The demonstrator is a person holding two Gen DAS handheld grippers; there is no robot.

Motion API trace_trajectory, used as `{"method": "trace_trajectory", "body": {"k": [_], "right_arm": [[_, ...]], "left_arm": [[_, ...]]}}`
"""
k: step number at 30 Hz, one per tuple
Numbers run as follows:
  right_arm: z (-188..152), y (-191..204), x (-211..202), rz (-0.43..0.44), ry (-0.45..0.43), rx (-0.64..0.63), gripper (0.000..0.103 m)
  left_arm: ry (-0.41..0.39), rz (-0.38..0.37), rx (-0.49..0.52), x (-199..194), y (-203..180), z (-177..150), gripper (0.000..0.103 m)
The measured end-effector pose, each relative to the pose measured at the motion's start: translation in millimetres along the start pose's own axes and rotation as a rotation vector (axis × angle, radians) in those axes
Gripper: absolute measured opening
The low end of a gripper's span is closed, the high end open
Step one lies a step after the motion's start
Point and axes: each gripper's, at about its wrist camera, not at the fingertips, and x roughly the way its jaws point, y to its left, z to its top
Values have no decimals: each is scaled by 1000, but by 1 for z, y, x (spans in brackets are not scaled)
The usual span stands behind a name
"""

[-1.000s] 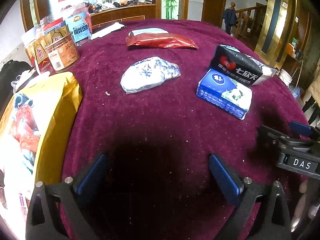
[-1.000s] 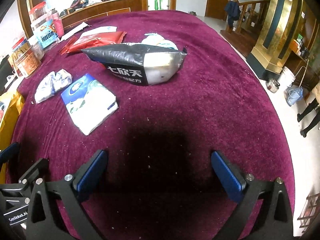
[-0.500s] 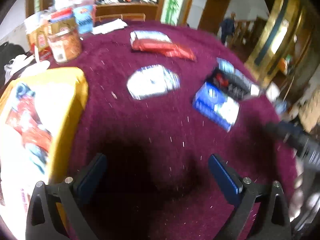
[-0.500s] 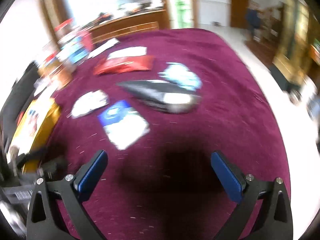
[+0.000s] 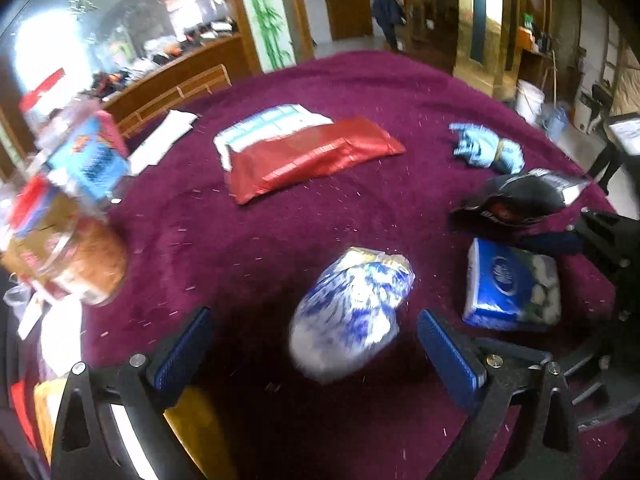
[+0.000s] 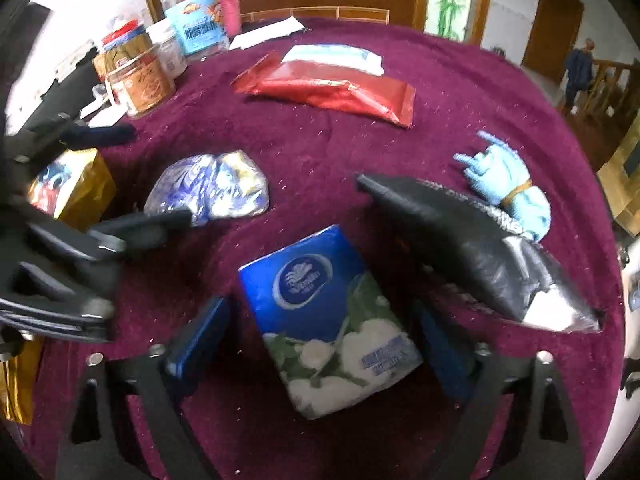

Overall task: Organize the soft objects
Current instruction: 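Grasp the blue-white wrapped pack with the left tool while the right tool grasps the blue Vinda tissue pack, then drop both packs into the tray and withdraw both tools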

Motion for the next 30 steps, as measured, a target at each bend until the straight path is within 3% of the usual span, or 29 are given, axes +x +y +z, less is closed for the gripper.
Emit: {"method": "trace_trajectory", "body": {"k": [1,3,4,5,6,9,12,17,20,23,26,30], "right_arm": [[0,-1,-2,-17,-4,0,70],[-3,-6,-7,2,-2,16,63],[-5,-9,-10,15,-6,28,62],[-6,-10,-13,17,-11,33,62],[-9,-11,-18,14,-22,39,62],[-15,-13,-31,17,-48,64,62],[-22,-11,-53,28,-85,82,62],[-25,25,-96,106,-145,47,62],[-23,67,-111,186,-152,-13,62],[-23,117,-116,281,-141,-85,62],[-26,171,-110,379,-101,-146,63],[-30,231,-96,412,-56,-221,63]], "left_arm": [[17,-7,16,6,-5,0,102],[71,-4,50,18,-15,-2,101],[49,-5,26,17,-18,0,84],[64,-70,-5,16,-16,1,53],[69,-128,-42,17,-14,2,53],[38,-100,-84,6,-14,-2,53],[-20,-156,-164,-23,-7,-15,53],[-151,-238,-290,-117,23,-68,53],[-176,-201,-376,-166,55,-121,53],[-154,-123,-466,-192,89,-176,53],[-104,-35,-553,-200,114,-229,54],[-32,-31,-619,-189,117,-270,55]]}}
